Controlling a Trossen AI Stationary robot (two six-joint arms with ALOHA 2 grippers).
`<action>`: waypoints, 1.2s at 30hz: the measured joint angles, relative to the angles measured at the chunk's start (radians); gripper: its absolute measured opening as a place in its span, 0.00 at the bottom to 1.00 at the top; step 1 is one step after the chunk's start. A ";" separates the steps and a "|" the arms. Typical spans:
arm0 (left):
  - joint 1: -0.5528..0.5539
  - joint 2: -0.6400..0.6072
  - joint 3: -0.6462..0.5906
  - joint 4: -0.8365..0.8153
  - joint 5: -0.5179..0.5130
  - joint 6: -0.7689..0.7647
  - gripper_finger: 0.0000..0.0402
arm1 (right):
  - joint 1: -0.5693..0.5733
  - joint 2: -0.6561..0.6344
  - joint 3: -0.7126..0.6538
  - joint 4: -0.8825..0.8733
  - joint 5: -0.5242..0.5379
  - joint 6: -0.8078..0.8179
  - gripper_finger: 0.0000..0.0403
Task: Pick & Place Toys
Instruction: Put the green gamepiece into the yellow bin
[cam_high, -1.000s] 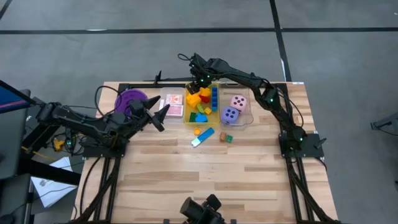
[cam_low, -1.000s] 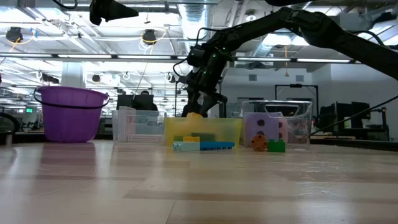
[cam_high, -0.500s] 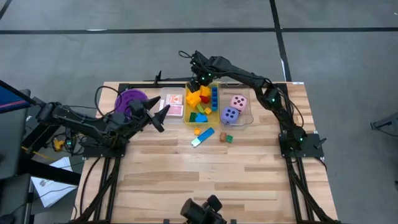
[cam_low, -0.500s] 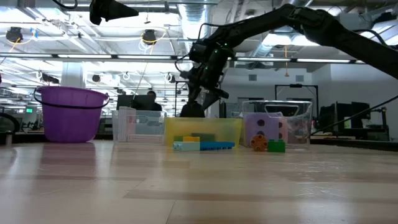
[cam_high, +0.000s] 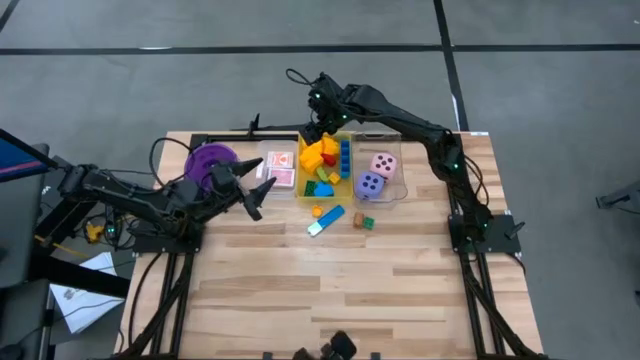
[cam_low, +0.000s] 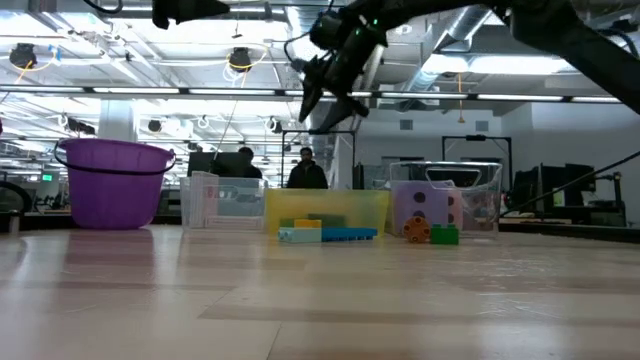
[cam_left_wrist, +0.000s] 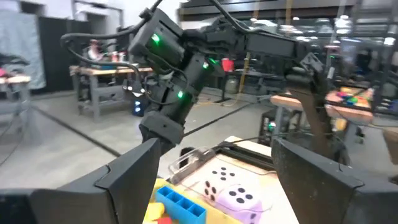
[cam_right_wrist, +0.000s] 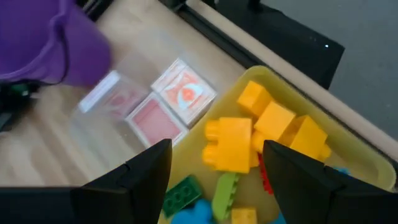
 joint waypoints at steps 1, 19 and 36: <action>0.000 -0.005 0.000 0.001 0.017 0.009 0.76 | 0.008 -0.011 0.000 -0.009 0.000 0.009 0.61; 0.077 -0.119 0.000 -0.193 0.238 0.020 0.76 | 0.387 -0.094 0.000 -0.478 0.358 0.314 0.61; 0.089 -0.125 0.000 -0.182 0.151 -0.078 0.76 | 0.700 -0.095 -0.006 -0.514 0.460 0.712 0.59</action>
